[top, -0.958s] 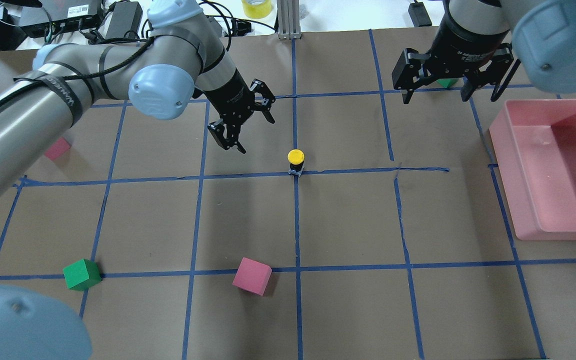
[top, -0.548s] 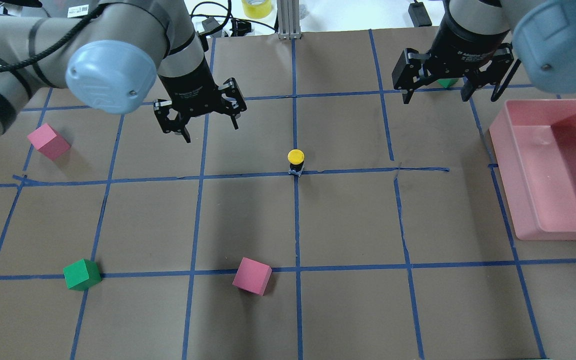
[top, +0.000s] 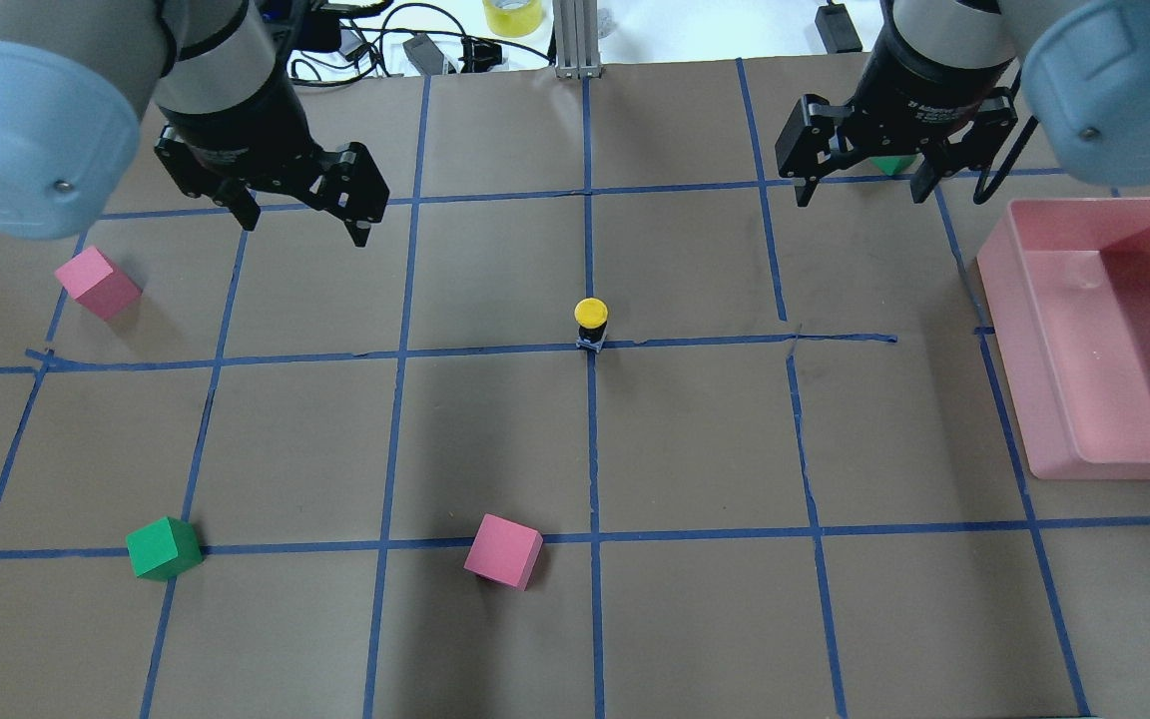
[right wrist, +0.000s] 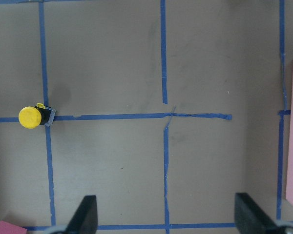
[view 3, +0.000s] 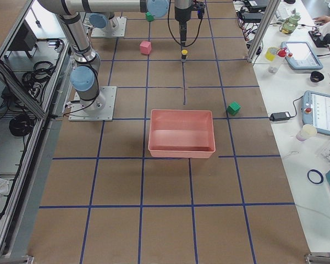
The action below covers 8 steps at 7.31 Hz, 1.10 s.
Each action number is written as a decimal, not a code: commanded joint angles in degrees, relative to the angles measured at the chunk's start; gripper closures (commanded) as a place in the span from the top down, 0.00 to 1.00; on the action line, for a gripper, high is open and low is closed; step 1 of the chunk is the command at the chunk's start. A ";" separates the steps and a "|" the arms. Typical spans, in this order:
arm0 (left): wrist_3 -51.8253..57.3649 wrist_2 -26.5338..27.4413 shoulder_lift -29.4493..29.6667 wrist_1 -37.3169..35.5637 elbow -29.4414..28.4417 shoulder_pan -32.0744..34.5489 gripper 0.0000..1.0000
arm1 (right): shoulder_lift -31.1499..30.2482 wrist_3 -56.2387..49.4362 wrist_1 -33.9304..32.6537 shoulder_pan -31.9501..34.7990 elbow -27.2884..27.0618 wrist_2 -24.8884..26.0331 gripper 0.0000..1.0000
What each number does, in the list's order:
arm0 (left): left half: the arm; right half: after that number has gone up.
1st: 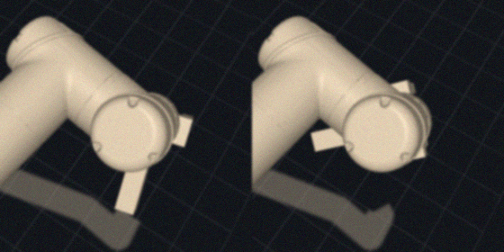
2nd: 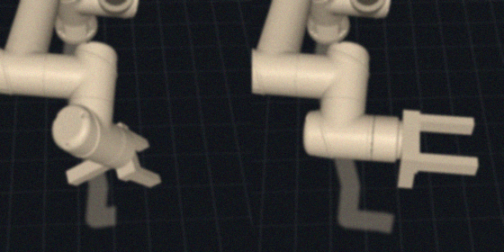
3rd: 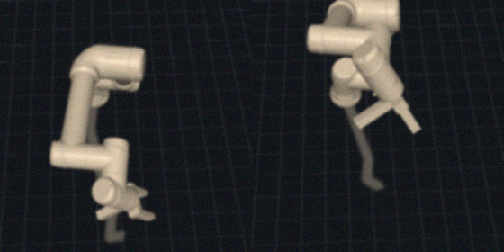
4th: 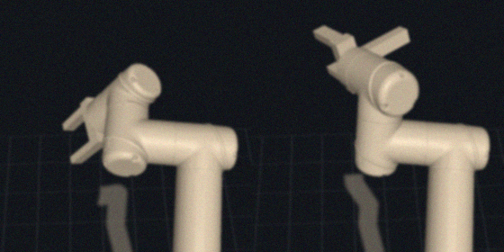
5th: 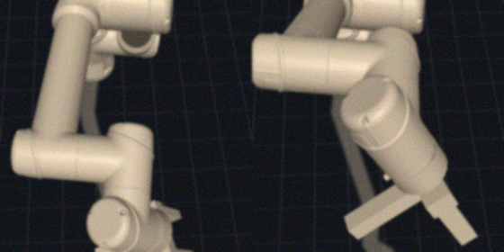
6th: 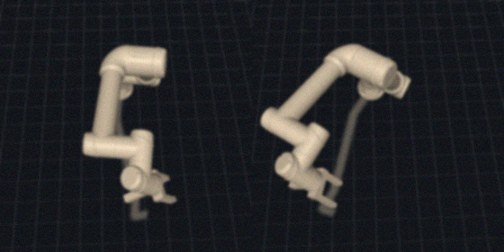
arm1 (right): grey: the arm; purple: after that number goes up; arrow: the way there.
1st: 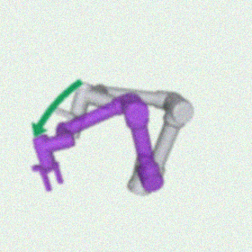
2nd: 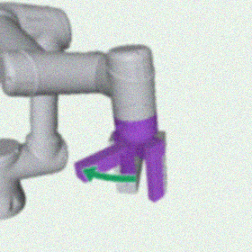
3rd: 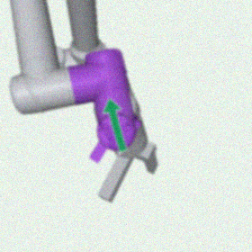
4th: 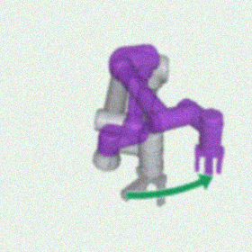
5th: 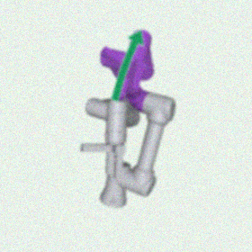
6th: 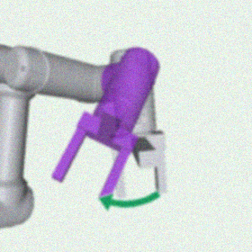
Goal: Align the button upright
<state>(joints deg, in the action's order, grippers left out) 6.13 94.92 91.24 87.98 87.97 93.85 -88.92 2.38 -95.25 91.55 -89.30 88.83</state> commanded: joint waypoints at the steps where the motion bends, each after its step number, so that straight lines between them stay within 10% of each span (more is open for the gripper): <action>1: 1.35 -3.31 -0.45 -0.43 0.09 -2.62 1.00 | 0.15 -0.71 -0.82 0.04 0.36 -1.04 1.00; 8: -0.42 -5.72 -0.80 -5.62 1.50 -2.80 1.00 | 0.15 -0.09 -0.82 -0.05 0.01 -0.77 1.00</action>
<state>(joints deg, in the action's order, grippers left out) 5.74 89.22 90.54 82.39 89.37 91.12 -88.77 2.24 -96.07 91.49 -89.21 88.06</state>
